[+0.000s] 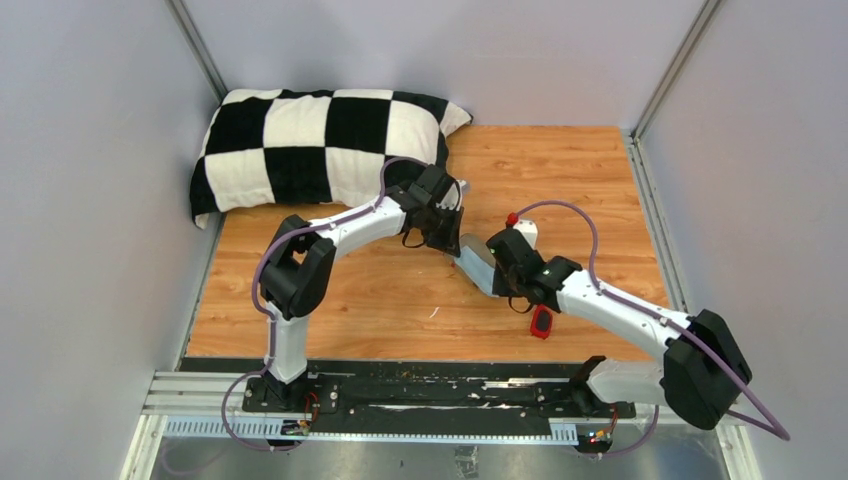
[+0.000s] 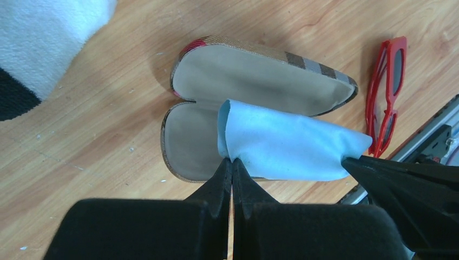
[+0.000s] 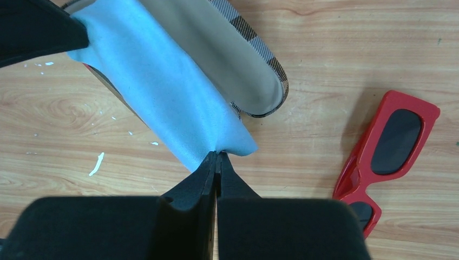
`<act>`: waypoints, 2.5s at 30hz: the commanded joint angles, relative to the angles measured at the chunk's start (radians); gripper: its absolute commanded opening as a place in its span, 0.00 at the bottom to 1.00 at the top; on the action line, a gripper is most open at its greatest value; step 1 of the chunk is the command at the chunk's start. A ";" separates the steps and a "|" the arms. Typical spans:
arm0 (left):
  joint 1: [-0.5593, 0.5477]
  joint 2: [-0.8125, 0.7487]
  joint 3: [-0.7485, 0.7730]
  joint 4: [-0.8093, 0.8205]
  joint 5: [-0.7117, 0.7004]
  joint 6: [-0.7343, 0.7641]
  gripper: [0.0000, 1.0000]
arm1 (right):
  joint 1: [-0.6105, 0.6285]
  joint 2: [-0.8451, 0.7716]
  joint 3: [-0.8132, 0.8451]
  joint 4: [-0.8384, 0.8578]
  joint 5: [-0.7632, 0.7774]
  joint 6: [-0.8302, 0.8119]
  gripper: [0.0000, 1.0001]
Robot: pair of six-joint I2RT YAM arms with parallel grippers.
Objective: Organize the sunglasses
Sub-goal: Place the glasses cleaning cloth in the sunglasses case.
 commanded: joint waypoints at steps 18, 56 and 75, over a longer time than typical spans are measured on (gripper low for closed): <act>-0.008 -0.028 -0.184 0.026 -0.037 0.014 0.00 | -0.009 0.121 -0.034 0.054 -0.102 -0.022 0.00; -0.006 -0.130 -0.282 0.063 -0.265 -0.019 0.00 | -0.006 0.294 0.063 0.124 -0.033 -0.142 0.00; -0.006 -0.184 -0.347 0.096 -0.318 -0.060 0.00 | -0.006 0.297 0.048 0.135 -0.055 -0.143 0.00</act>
